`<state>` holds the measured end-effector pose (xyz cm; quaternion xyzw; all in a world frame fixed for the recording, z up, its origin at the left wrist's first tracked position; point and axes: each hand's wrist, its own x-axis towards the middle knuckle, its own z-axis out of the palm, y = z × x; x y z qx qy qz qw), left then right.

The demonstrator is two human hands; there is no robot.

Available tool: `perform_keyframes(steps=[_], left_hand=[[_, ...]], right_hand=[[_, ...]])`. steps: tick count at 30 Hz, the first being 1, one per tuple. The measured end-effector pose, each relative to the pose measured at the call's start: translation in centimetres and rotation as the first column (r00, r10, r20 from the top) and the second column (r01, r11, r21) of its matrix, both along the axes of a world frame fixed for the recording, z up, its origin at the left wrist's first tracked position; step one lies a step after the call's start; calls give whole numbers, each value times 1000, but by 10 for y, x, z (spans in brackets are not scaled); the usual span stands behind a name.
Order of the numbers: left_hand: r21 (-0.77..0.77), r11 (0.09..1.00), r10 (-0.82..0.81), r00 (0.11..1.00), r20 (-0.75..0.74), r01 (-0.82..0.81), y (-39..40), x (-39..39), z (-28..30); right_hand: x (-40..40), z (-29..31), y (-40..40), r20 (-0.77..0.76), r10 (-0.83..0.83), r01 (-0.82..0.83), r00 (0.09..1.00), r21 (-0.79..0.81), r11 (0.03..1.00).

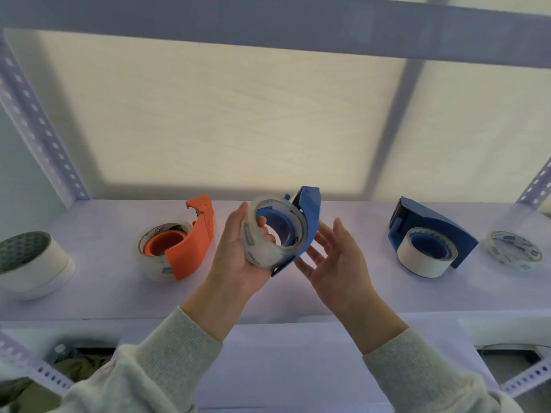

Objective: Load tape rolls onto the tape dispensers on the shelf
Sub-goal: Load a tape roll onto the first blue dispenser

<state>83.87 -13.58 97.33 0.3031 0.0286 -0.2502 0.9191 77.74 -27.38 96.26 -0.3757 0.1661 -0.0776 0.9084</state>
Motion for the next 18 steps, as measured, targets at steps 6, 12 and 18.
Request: perform_keyframes(steps=[6,12,18], left_hand=[[-35,998,-48,999,6,48,-5,-10,-7],[457,887,-183,963,197,75,2,-3,-21],[774,632,-251,934,256,-42,9,4,-20]], right_hand=[[-8,-4,25,45,202,-187,978,-235,954],[0,-8,11,-24,23,-29,999,-297,954],[12,-2,-2,-129,-31,-41,991,-516,856]])
